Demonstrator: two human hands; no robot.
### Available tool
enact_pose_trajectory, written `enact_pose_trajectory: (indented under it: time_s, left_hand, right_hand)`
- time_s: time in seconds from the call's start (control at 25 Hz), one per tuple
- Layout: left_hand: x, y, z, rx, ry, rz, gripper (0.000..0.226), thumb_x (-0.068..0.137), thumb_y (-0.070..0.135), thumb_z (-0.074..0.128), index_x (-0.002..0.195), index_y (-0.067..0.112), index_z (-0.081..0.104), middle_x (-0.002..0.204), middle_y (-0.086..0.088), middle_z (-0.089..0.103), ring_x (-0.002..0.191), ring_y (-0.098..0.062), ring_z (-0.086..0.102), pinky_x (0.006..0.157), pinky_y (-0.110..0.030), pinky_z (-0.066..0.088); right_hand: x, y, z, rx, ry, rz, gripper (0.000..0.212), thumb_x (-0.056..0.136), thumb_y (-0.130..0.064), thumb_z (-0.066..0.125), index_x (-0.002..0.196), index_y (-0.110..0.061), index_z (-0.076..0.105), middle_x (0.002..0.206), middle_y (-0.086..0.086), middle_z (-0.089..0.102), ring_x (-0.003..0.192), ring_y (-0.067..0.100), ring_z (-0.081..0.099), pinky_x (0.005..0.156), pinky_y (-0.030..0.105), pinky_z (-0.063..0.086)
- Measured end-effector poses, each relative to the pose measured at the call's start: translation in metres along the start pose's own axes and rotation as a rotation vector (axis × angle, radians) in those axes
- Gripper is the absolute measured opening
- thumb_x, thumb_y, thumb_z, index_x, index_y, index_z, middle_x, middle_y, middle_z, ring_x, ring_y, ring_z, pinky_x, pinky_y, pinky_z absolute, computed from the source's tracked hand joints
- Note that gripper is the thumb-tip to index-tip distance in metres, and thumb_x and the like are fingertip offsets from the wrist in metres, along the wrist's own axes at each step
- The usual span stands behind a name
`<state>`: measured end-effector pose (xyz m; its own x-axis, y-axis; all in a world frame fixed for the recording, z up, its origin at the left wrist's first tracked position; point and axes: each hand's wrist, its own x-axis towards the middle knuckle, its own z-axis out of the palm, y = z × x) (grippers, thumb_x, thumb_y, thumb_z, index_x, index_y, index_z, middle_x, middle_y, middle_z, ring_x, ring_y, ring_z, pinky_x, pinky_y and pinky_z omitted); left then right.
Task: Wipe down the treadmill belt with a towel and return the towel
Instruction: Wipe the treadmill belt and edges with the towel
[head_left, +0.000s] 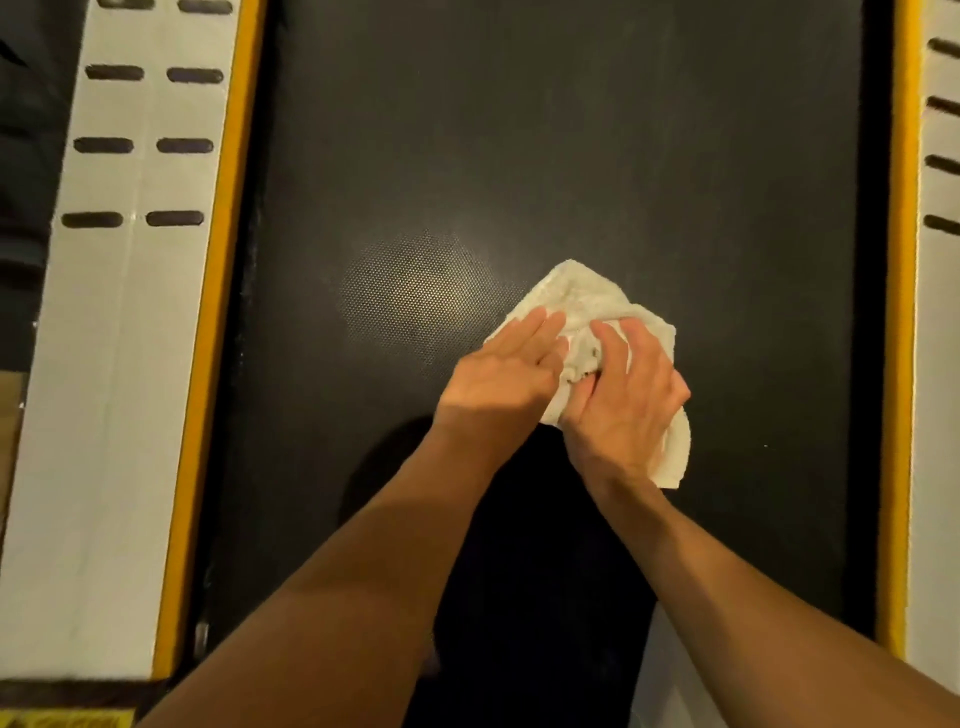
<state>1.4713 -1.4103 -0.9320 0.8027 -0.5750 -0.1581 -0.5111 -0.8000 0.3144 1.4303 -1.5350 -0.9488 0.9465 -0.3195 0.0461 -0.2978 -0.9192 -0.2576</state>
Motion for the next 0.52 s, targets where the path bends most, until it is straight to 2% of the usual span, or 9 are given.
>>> enact_pose_trajectory:
  time_s: [0.08, 0.24, 0.28, 0.32, 0.4, 0.44, 0.52]
  left_hand:
    - [0.000, 0.002, 0.007, -0.016, 0.009, 0.018, 0.044, 0.081, 0.015, 0.037, 0.104, 0.012, 0.073, 0.123, -0.004, 0.066, 0.116, -0.021, 0.061, 0.082, -0.030, 0.055]
    - [0.004, 0.006, 0.003, -0.126, 0.116, 0.003, 0.038, 0.084, 0.012, 0.041, 0.101, 0.013, 0.075, 0.123, -0.002, 0.066, 0.116, -0.019, 0.061, 0.087, -0.028, 0.053]
    - [0.003, 0.004, 0.002, -0.134, 0.098, -0.038, 0.039, 0.087, 0.012, 0.040, 0.109, 0.014, 0.072, 0.131, -0.001, 0.061, 0.124, -0.018, 0.055, 0.091, -0.028, 0.050]
    - [0.004, 0.002, -0.002, -0.151, 0.029, -0.076, 0.040, 0.093, 0.014, 0.038, 0.123, 0.016, 0.063, 0.144, 0.000, 0.048, 0.136, -0.017, 0.041, 0.099, -0.030, 0.045]
    - [0.008, 0.001, -0.005, -0.265, -0.163, -0.116, 0.044, 0.101, 0.020, 0.032, 0.145, 0.021, 0.034, 0.160, 0.009, 0.011, 0.148, -0.015, 0.005, 0.113, -0.038, 0.031]
    - [0.009, 0.002, -0.010, -0.302, -0.232, -0.143, 0.047, 0.101, 0.023, 0.031, 0.148, 0.023, 0.026, 0.160, 0.012, 0.002, 0.147, -0.015, -0.004, 0.115, -0.041, 0.027]
    - [0.011, 0.001, -0.015, -0.305, -0.271, -0.167, 0.047, 0.102, 0.025, 0.030, 0.149, 0.026, 0.023, 0.160, 0.015, -0.002, 0.147, -0.016, -0.006, 0.114, -0.044, 0.025]
  right_hand:
    - [0.004, 0.000, -0.001, -0.027, 0.012, 0.015, 0.044, 0.084, -0.012, 0.053, 0.126, -0.023, 0.046, 0.138, 0.002, 0.043, 0.126, 0.016, 0.036, 0.101, 0.042, 0.027]
    - [0.002, -0.003, 0.002, -0.069, 0.014, 0.006, 0.044, 0.084, -0.015, 0.054, 0.126, -0.024, 0.045, 0.137, 0.002, 0.045, 0.125, 0.018, 0.040, 0.098, 0.044, 0.031]
    - [0.003, -0.003, 0.003, -0.078, 0.019, 0.003, 0.042, 0.085, -0.016, 0.052, 0.125, -0.024, 0.045, 0.136, 0.001, 0.045, 0.124, 0.018, 0.041, 0.097, 0.044, 0.032]
    - [0.003, -0.003, 0.004, -0.083, 0.022, 0.005, 0.041, 0.086, -0.018, 0.051, 0.125, -0.024, 0.045, 0.136, 0.001, 0.045, 0.124, 0.018, 0.041, 0.097, 0.044, 0.032]
    - [0.004, -0.002, 0.005, -0.097, 0.023, 0.017, 0.039, 0.088, -0.020, 0.049, 0.126, -0.024, 0.046, 0.137, 0.000, 0.044, 0.125, 0.019, 0.041, 0.098, 0.043, 0.031]
    - [0.003, -0.003, 0.005, -0.102, 0.026, 0.023, 0.038, 0.088, -0.021, 0.049, 0.126, -0.024, 0.046, 0.137, 0.000, 0.044, 0.125, 0.019, 0.041, 0.099, 0.043, 0.030]
    - [0.003, -0.004, 0.006, -0.105, 0.034, 0.020, 0.037, 0.089, -0.023, 0.048, 0.127, -0.024, 0.046, 0.137, 0.000, 0.044, 0.126, 0.018, 0.040, 0.099, 0.041, 0.029]
